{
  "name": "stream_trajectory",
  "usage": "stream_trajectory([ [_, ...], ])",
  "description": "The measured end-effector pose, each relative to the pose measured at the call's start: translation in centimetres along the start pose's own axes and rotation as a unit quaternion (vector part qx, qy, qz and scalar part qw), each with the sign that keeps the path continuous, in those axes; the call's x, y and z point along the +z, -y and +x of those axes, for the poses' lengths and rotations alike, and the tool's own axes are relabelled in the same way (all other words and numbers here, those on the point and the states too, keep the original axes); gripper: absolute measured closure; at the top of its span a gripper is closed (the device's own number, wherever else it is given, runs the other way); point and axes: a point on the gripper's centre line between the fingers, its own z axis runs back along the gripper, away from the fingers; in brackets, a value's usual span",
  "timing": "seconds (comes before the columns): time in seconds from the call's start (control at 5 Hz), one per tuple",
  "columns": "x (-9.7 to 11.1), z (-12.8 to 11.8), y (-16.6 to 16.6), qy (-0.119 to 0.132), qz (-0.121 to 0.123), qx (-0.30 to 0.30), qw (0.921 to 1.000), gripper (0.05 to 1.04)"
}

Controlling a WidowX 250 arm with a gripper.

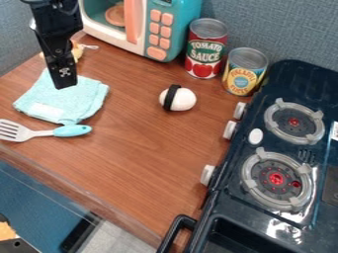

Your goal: Move the spatula with blue handle to the right side of the table

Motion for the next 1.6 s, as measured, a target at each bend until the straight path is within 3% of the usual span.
stream_trajectory([
  [0.4, -1.5, -1.0, 1.5, -0.016, -0.027, -0.012, 0.9994, 0.083],
  [0.6, -2.9, -2.2, 2.2, -0.039, -0.033, -0.035, 0.9981, 0.083],
  [0.8, -5.7, -3.4, 3.1, -0.069, -0.060, -0.056, 0.9942, 0.083],
  [1.2, -9.1, -3.6, 3.3, -0.068, -0.085, -0.063, 0.9920, 0.083],
  [1.6, -9.6, -3.0, 2.6, -0.059, -0.084, -0.066, 0.9925, 0.134],
])
